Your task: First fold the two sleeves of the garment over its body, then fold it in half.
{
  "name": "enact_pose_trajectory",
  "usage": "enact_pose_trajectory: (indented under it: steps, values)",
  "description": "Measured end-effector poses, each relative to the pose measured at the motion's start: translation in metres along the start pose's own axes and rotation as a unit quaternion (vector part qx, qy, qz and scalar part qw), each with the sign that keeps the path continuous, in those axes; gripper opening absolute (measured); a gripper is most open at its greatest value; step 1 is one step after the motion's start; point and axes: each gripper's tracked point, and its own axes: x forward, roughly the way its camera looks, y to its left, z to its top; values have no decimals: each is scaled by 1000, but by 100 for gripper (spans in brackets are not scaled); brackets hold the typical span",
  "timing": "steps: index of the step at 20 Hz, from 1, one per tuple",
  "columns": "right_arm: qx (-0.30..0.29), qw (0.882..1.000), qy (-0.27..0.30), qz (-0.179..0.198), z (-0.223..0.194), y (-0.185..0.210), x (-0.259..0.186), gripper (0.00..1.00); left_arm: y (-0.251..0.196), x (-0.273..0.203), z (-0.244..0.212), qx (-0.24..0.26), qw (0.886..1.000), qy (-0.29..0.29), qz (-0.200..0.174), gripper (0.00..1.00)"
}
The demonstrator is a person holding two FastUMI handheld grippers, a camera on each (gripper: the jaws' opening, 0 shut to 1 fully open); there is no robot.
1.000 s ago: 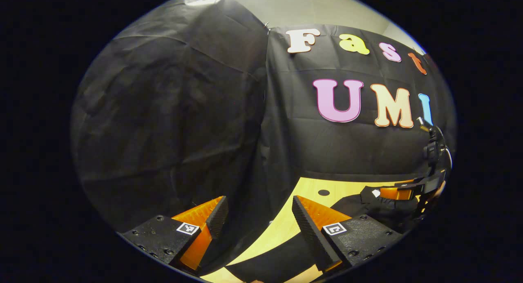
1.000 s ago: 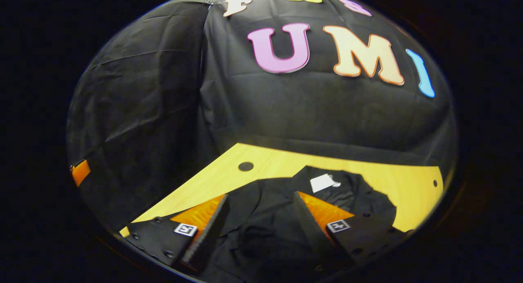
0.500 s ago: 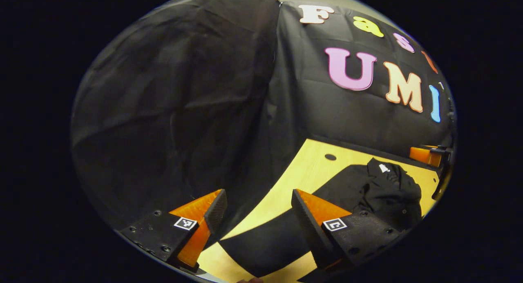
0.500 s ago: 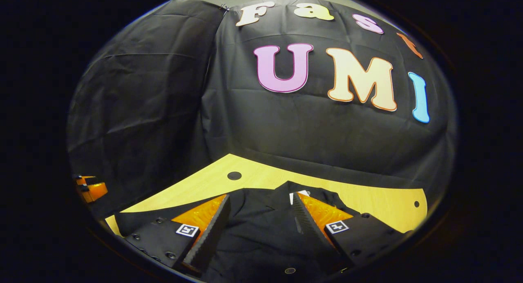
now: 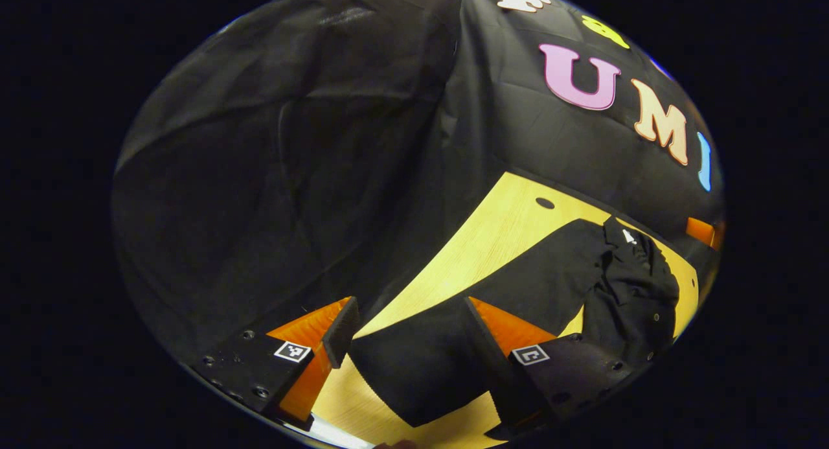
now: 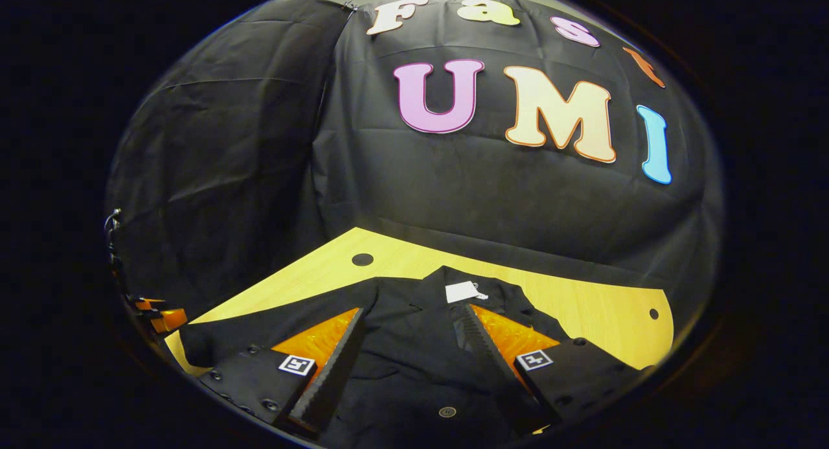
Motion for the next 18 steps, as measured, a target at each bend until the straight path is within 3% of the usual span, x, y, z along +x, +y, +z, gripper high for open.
enact_pose_trajectory:
  steps: [9, 14, 15, 18]
  values:
    - [6, 1000, 0, -10, -2, -9, -18, 97, 7, 8, -53, -15, 996, 86, 20, 97]
    - [9, 1000, -4, -15, -3, -13, -28, 97, 7, 7, -55, 25, 997, 73, 26, 98]
    - [11, 1000, -3, -14, -5, -14, -30, 97, 2, 8, -53, 26, 997, 73, 22, 92]
    - [22, 1000, -1, -13, -9, -14, -37, 97, -7, 11, -54, 27, 997, 73, 15, 48]
